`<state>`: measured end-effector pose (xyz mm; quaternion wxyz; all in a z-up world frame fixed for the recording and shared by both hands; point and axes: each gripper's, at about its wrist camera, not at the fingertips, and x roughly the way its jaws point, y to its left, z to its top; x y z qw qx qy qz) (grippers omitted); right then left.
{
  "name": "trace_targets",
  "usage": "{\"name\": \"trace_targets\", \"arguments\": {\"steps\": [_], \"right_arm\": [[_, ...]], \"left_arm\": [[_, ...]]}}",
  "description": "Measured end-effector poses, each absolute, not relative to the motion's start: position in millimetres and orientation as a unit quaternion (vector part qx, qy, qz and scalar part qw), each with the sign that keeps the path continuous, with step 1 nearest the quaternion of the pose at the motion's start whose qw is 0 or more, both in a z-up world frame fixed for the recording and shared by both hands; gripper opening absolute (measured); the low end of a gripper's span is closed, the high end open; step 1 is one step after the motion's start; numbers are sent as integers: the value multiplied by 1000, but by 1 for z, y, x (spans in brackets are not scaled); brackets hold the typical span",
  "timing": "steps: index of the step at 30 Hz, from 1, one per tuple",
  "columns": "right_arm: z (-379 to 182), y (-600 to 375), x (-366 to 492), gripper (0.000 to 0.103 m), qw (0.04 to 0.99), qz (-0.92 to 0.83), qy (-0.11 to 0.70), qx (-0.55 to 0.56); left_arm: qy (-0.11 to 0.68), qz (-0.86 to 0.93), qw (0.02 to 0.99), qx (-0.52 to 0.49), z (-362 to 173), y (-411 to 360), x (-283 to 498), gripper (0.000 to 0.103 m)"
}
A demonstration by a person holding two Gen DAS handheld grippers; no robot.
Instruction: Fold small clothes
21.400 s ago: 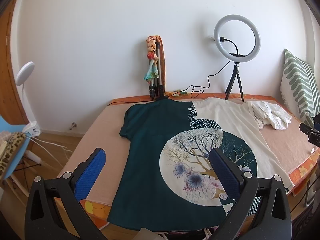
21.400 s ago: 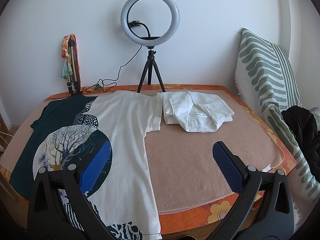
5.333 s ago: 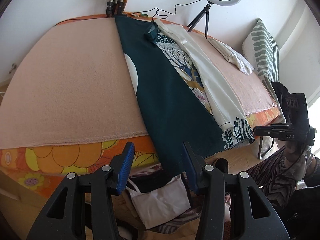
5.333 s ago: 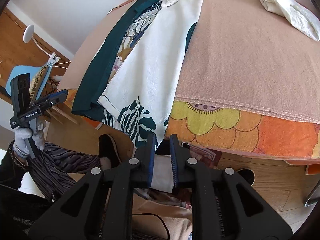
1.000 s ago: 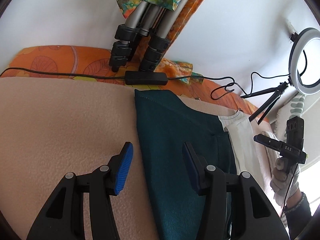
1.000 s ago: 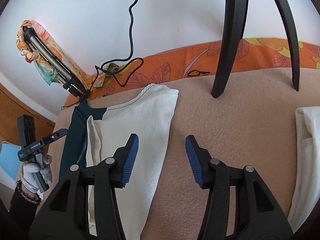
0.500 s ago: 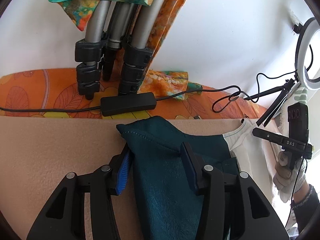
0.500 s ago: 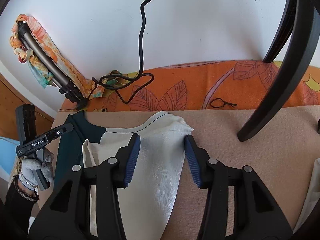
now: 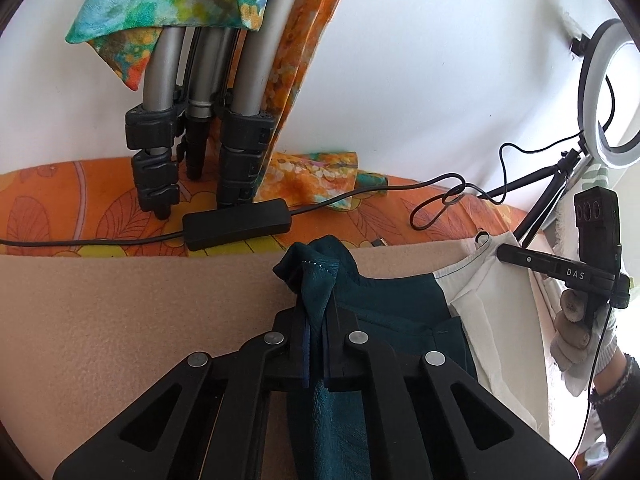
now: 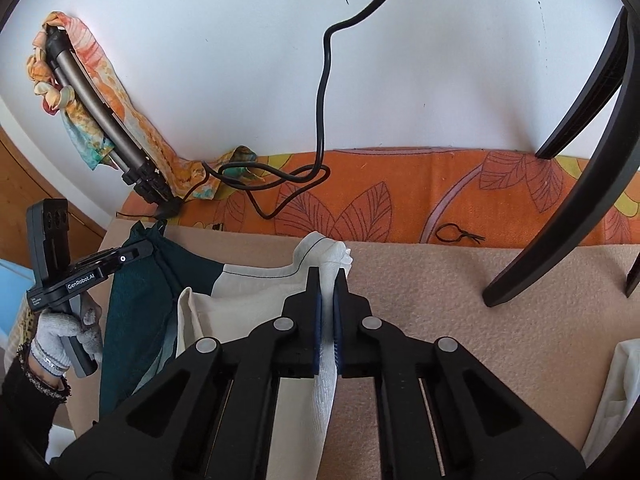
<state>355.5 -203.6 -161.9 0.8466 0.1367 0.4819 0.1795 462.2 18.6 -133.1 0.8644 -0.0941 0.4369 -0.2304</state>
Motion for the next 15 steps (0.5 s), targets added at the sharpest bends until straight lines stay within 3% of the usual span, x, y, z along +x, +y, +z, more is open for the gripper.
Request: {"name": "trace_targets", "arguments": {"steps": [15], "right_arm": [[-80,-200,294,5,860,237,432,130]], "left_arm": [[399,-273,872,-78,-71,17,393,2]]}}
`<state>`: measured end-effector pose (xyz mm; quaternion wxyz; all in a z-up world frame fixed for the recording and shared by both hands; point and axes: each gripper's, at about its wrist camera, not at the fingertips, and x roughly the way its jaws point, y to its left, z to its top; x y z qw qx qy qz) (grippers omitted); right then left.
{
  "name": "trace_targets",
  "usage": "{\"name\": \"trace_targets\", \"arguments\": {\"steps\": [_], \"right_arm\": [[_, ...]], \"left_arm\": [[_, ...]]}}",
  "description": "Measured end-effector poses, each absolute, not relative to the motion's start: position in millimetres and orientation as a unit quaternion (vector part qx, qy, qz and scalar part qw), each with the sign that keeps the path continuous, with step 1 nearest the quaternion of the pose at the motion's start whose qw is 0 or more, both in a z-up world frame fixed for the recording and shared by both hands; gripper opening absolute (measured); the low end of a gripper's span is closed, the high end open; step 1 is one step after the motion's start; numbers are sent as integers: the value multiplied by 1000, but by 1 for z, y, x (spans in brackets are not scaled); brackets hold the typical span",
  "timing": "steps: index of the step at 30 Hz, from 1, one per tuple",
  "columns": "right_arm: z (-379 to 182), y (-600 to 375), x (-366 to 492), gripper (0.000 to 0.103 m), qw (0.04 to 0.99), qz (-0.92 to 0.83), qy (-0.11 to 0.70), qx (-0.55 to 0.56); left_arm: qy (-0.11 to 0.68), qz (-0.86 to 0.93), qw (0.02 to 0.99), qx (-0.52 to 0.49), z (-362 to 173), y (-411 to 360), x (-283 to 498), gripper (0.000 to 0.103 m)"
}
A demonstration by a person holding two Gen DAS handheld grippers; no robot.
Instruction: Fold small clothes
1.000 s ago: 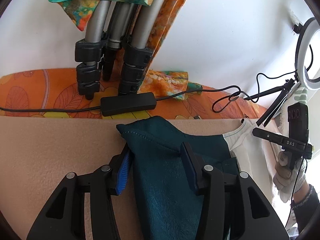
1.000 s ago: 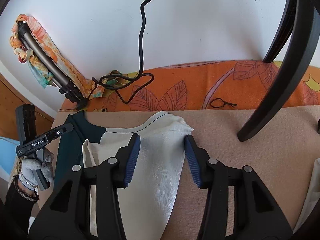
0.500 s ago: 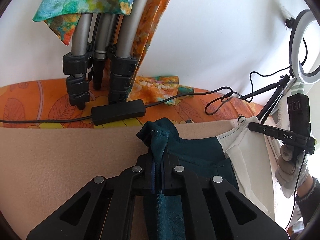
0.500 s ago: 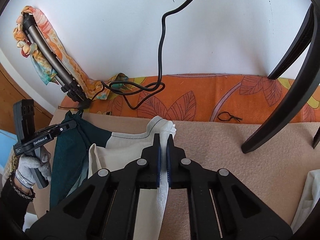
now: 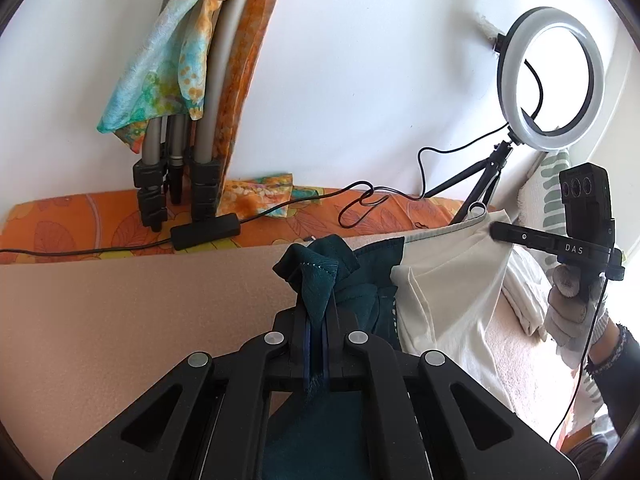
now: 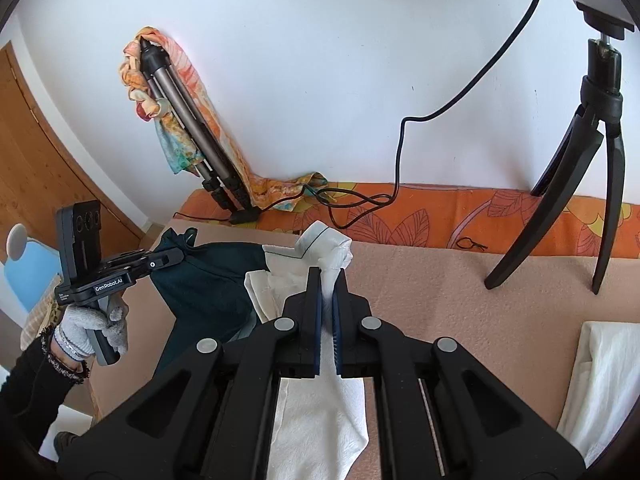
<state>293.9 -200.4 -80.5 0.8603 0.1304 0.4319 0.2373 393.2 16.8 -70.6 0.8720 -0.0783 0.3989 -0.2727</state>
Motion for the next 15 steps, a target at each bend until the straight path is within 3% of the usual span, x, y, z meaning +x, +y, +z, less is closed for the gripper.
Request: {"name": "trace_targets", "arguments": {"steps": [15], "right_arm": [[-29,-175,141,5,851,283,426,120]], "left_arm": [[384,-311,868,-56,-41,28,253,2]]}}
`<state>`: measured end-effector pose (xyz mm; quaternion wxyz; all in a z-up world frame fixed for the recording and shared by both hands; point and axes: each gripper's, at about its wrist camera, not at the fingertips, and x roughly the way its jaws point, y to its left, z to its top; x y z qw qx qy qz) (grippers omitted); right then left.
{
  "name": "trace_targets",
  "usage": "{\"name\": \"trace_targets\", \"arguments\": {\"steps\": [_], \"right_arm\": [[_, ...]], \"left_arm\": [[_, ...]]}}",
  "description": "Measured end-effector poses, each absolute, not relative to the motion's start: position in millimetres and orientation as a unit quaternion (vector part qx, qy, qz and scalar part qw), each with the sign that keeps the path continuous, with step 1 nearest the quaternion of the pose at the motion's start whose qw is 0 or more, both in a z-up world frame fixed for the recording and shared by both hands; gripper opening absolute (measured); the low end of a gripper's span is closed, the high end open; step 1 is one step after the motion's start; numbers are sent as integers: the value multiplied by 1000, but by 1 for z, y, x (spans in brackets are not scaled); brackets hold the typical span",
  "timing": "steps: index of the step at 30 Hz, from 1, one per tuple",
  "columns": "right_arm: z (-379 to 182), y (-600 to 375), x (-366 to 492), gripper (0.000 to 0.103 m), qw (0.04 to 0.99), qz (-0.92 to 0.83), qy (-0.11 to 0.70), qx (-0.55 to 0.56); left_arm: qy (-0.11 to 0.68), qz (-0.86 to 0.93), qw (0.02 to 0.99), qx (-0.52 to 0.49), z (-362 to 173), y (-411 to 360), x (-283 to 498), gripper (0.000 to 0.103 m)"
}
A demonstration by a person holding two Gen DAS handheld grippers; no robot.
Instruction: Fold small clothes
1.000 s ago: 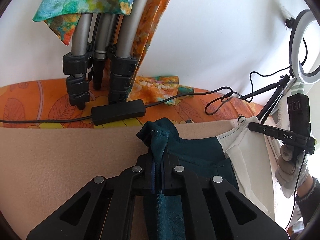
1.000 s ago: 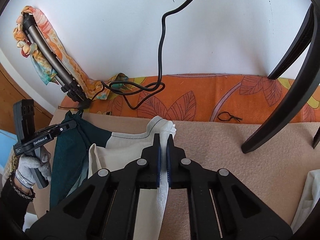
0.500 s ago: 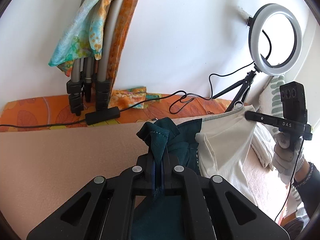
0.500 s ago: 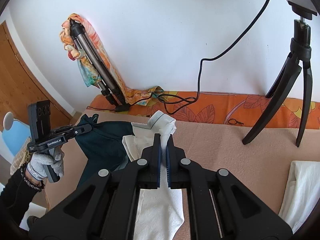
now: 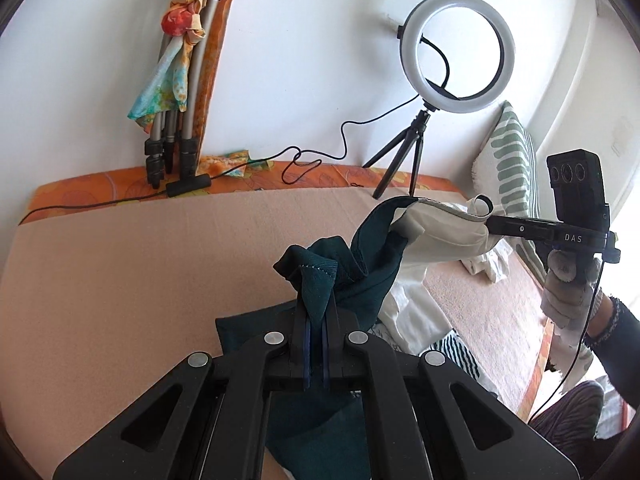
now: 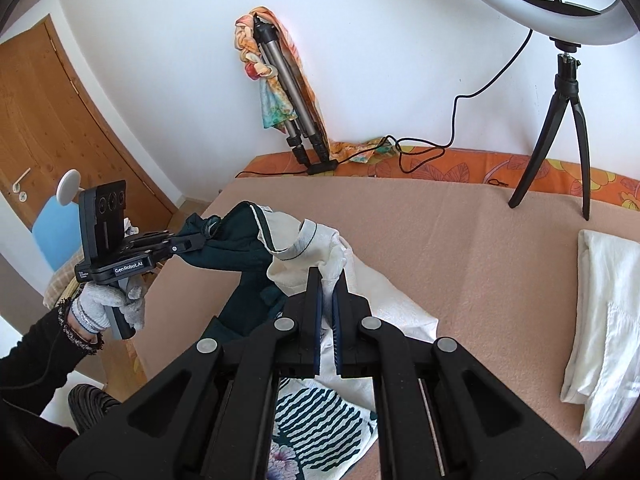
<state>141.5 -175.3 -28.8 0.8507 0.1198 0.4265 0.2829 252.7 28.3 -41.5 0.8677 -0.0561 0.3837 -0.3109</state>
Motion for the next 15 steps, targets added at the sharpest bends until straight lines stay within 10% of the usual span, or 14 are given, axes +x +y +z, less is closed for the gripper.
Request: {"name": "trace_targets", "arguments": {"steps": [15], "right_arm": [[-100,-173,21,5,828,267,479,115]], "left_arm": [[420,-315,850,-32,-94,42,143,3]]}}
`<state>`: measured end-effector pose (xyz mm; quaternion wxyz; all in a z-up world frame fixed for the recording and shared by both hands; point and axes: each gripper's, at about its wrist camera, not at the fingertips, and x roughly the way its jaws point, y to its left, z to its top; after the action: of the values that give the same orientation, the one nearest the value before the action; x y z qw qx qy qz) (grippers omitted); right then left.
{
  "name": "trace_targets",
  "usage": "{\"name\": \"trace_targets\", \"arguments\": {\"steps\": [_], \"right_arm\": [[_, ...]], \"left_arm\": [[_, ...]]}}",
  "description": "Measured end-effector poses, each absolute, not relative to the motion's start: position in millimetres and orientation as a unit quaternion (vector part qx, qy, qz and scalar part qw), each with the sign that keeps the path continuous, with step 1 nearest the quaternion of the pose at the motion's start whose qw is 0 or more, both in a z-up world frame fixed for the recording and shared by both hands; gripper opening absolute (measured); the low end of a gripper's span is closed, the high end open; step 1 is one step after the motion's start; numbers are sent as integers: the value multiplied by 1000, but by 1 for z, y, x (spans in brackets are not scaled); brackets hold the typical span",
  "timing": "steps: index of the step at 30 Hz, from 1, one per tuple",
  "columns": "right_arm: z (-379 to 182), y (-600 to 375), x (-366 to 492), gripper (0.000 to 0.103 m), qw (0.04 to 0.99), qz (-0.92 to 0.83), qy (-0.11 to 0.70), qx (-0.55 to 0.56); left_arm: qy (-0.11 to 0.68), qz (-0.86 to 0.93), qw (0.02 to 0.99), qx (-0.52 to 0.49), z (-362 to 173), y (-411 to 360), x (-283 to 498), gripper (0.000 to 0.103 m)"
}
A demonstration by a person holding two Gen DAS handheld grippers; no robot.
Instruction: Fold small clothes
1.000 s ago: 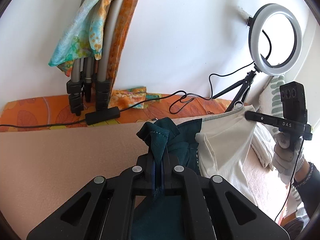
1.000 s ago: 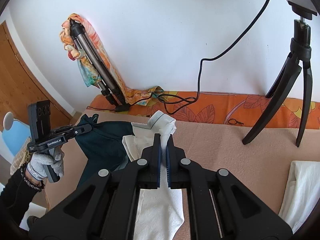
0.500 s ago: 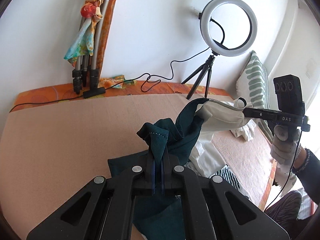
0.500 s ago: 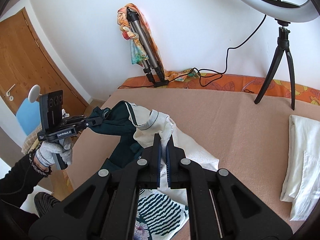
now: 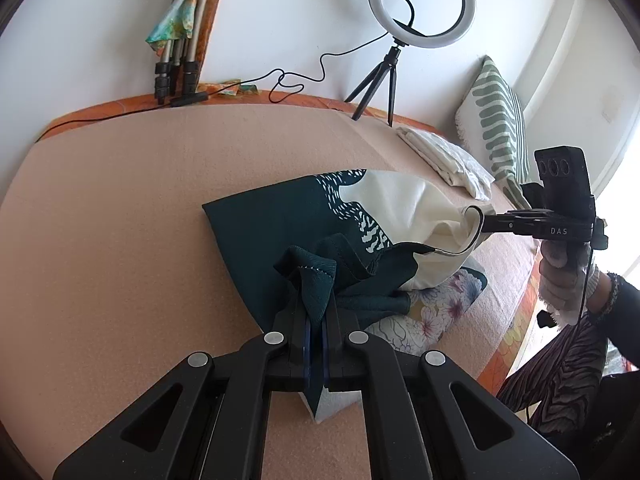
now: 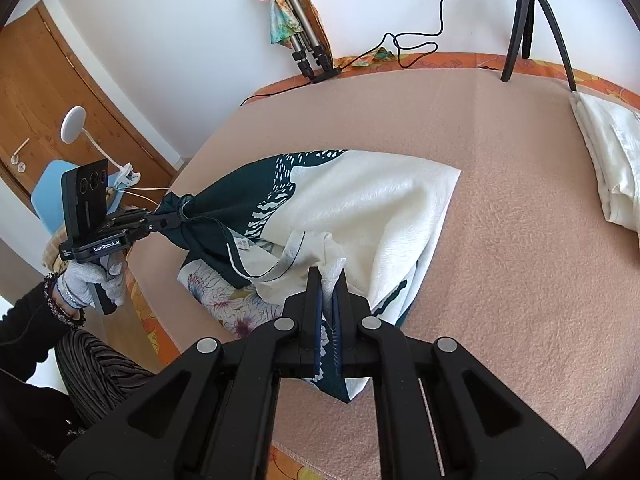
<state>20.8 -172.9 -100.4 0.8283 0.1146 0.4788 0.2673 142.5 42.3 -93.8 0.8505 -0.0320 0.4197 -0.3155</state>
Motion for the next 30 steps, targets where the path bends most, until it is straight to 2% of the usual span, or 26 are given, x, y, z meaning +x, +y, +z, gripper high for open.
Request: {"name": "trace_targets", "arguments": {"steps": [9,13,16,17,19,20,21,29,30], "right_arm": [[-100,-179,-12,6,839,255,479,39],[-93,-181,-35,11,836,262,481,3],[-90,-194,-43,13,833,267,484,40],[-89,-200,-44,15,830,270,484,62],[-90,-210,-44,32,829,266,481,106],[-93,-216,-43,49,827,260,482,129],[-97,-220,-41,55,822,252,488,153],[-143,-222,-16,54,777,214,553,213],[-146,-219,-15,50,775,213,556,210]], "left_arm": [[422,-312,851,24,-94,43,109,7],[420,-313,851,37,-86,49,86,7],[409,-320,854,46,-77,54,70,11],[404,-322,855,46,-74,56,65,12],[404,-322,855,50,-72,58,60,12],[405,-320,855,51,-72,60,58,12],[406,-315,856,48,-72,63,57,12],[424,-268,864,-56,-79,77,84,12],[422,-265,865,-60,-81,75,87,12]]}}
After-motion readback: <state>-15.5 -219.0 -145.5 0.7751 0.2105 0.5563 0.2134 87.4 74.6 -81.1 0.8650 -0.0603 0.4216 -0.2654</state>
